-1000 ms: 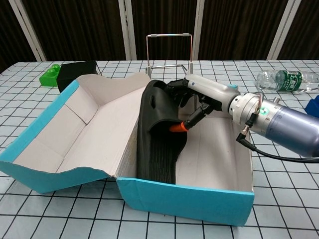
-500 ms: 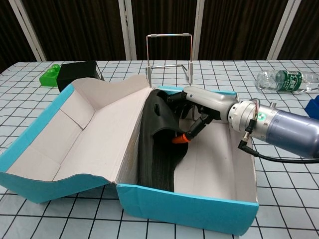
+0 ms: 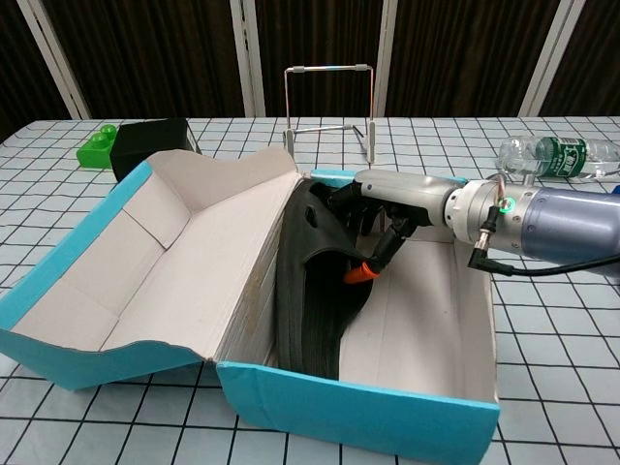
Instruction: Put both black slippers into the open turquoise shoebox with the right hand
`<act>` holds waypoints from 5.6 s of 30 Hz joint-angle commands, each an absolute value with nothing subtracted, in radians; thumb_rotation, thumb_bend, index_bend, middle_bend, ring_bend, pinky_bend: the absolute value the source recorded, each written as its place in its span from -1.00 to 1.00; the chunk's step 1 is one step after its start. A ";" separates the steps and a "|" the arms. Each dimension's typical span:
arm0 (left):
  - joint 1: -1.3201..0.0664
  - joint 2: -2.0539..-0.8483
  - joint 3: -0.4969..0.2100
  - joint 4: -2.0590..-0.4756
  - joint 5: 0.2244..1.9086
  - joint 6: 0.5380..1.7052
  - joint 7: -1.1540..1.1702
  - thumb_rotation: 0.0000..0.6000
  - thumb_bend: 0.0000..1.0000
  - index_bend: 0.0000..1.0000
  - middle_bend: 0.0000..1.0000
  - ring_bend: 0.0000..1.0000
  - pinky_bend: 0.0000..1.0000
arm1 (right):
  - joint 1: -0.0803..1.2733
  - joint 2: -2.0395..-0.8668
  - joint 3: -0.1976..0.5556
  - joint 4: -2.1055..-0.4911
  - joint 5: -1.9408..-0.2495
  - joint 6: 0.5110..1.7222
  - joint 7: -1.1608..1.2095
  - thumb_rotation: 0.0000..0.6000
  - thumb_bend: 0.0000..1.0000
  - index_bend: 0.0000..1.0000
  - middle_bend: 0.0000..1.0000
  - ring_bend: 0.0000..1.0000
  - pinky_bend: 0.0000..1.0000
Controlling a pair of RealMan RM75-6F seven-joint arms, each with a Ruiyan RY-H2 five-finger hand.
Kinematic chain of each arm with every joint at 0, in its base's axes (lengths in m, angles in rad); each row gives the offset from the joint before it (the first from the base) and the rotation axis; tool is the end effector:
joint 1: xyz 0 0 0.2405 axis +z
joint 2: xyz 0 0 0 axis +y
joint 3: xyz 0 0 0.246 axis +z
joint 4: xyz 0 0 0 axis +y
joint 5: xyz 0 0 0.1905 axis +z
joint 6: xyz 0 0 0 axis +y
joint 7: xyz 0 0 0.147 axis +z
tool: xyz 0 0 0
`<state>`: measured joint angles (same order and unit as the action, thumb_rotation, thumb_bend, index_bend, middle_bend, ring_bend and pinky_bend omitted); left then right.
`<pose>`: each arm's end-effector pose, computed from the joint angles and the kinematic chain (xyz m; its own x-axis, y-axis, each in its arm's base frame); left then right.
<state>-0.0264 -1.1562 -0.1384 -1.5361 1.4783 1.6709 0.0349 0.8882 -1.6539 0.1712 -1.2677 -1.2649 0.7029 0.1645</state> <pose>-0.3004 0.1764 0.2070 0.4560 -0.2443 0.8558 0.8890 0.0810 -0.4506 -0.1086 -0.3508 -0.0496 0.2622 -0.5263 0.8088 -0.9072 -0.4202 0.0206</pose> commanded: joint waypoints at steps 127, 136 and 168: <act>-0.021 -1.140 -0.165 -1.521 1.420 1.658 -0.027 1.00 0.29 -0.54 -0.89 -0.94 -0.81 | 0.503 -0.762 -0.074 -2.002 -1.097 1.031 -0.112 1.00 -0.75 -0.82 -0.87 -0.82 -0.73; -0.013 -1.129 -0.164 -1.522 1.422 1.664 -0.055 1.00 0.29 -0.54 -0.89 -0.94 -0.81 | 0.336 -0.797 -0.139 -1.971 -1.250 1.162 -0.043 1.00 -0.75 -0.82 -0.88 -0.82 -0.73; -0.014 -1.133 -0.159 -1.530 1.432 1.667 -0.034 1.00 0.29 -0.54 -0.89 -0.94 -0.81 | 0.136 -1.074 -0.152 -1.741 -1.343 1.249 -0.123 1.00 -0.75 -0.83 -0.90 -0.85 -0.73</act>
